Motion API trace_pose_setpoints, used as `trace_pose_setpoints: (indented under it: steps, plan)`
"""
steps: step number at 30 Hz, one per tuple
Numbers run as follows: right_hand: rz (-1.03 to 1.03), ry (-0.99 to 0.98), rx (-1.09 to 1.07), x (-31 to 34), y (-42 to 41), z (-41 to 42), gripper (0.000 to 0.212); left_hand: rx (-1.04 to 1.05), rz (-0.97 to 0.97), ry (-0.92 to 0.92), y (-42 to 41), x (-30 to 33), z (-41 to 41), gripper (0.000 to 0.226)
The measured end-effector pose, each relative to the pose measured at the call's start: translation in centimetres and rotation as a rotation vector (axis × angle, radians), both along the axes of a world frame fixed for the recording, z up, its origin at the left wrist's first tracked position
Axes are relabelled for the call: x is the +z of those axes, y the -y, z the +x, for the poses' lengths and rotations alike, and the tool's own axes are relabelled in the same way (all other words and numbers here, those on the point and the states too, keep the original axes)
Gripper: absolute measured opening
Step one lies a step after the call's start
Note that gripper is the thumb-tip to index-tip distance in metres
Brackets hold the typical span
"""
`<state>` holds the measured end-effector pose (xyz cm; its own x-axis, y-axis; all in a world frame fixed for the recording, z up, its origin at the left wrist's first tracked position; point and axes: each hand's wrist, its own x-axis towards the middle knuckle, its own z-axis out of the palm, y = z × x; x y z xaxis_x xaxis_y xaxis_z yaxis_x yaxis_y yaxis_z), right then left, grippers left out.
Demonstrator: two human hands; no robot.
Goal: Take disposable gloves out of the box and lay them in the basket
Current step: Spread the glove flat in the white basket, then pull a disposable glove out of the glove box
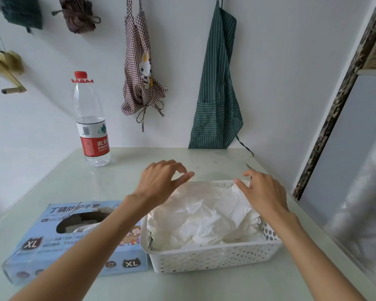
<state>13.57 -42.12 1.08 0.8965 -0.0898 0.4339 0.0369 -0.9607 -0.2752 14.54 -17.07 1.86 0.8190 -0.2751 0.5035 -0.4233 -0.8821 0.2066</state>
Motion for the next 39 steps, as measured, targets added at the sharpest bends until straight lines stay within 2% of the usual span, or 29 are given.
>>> trace_pose_setpoints:
  steps: [2, 3, 5, 7, 10, 15, 19, 21, 23, 25, 29, 33, 36, 37, 39]
  plan:
    - [0.051, 0.059, 0.106, 0.5, 0.1, -1.6, 0.049, -0.105, 0.048, -0.148, -0.6, 0.1, -1.6, 0.064]
    - [0.074, -0.009, 0.203, 0.8, -0.1, -2.6, 0.057, -0.152, 0.116, -0.26, -0.8, 0.1, -2.6, 0.074]
    - [0.043, -0.348, 0.375, 1.0, -1.2, -4.0, 0.083, -0.166, 0.287, -0.451, -0.9, -0.4, -3.9, 0.094]
    - [-0.111, -0.647, 0.408, 0.4, -2.1, -4.2, 0.105, -0.117, 0.427, -0.565, -0.8, -1.0, -4.6, 0.106]
    - [-0.253, -0.778, 0.346, -1.3, -1.6, -2.8, 0.108, -0.06, 0.579, -0.619, -0.4, -1.7, -4.5, 0.114]
    - [-0.297, -0.797, 0.339, -2.2, -1.1, -2.7, 0.098, 0.019, 0.71, -0.604, 0.2, -2.2, -4.8, 0.108]
    - [-0.213, -0.769, 0.356, -0.1, -1.0, -3.1, 0.124, 0.008, 0.607, -0.636, 0.1, -0.9, -5.2, 0.107]
    - [-0.144, -0.693, 0.37, 1.3, -0.8, -3.6, 0.116, 0.006, 0.555, -0.64, -0.6, 0.2, -5.6, 0.108]
    - [-0.146, -0.666, 0.408, 2.0, -1.3, -4.3, 0.111, 0.036, 0.581, -0.669, -1.5, 0.7, -5.9, 0.109]
    - [-0.208, -0.714, 0.46, 1.6, -2.3, -4.9, 0.11, 0.065, 0.651, -0.712, -1.9, 0.7, -6.3, 0.106]
    - [-0.233, -0.813, 0.477, 0.8, -3.3, -4.9, 0.105, 0.086, 0.733, -0.665, -1.5, 0.6, -6.5, 0.102]
    - [-0.168, -0.789, 0.468, 1.3, -2.7, -4.7, 0.114, 0.092, 0.672, -0.617, -1.7, 0.7, -6.8, 0.101]
    - [-0.169, -0.868, 0.439, 1.2, -2.8, -5.4, 0.106, 0.056, 0.62, -0.571, -2.1, 0.3, -7.5, 0.093]
    - [-0.133, -0.854, 0.434, 1.4, -3.2, -5.5, 0.103, 0.04, 0.566, -0.55, -2.7, 0.3, -7.8, 0.093]
    - [-0.033, -0.732, 0.435, 1.7, -4.0, -5.8, 0.097, 0.028, 0.391, -0.515, -4.6, 0.1, -8.1, 0.109]
